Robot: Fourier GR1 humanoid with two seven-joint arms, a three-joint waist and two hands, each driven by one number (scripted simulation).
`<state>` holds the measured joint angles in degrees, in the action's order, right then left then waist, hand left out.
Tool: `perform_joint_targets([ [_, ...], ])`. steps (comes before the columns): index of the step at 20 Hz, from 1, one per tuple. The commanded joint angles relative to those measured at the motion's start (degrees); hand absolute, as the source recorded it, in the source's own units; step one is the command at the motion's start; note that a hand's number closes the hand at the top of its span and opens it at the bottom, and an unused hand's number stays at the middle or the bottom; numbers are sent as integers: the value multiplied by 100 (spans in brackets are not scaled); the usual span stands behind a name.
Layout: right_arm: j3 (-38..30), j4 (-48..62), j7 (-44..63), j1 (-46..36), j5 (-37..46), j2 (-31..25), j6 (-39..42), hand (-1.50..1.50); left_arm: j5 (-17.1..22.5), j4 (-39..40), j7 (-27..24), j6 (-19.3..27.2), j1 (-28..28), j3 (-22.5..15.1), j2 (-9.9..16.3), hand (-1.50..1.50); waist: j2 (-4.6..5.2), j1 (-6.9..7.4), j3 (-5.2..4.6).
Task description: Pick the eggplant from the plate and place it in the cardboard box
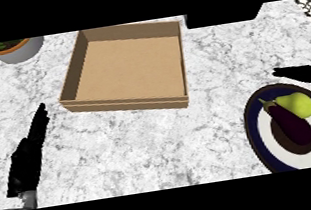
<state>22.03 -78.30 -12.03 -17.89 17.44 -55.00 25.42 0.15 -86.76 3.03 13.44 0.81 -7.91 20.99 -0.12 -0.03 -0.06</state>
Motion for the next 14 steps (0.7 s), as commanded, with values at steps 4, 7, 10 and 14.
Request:
perform_joint_targets([
  [4, -308, -363, 590, 463, 676, 536, 56, -150, -351, 48, 97, 47, -59, -29, -396, 0, 8, -6, 5],
  [7, -316, -437, 798, 607, 1097, 850, -63, -150, -383, -162, 183, -180, 58, 150, -194, 0, 7, 5, 5],
  [10, -445, -291, 838, 572, 1367, 952, 136, -150, -472, -364, 346, -136, -11, 165, -353, 0, 9, 11, 5],
  [14, -683, -2, 418, 659, 1730, 1101, 205, -150, -264, -245, 277, -556, -23, 599, -186, 0, 12, 20, 6],
])
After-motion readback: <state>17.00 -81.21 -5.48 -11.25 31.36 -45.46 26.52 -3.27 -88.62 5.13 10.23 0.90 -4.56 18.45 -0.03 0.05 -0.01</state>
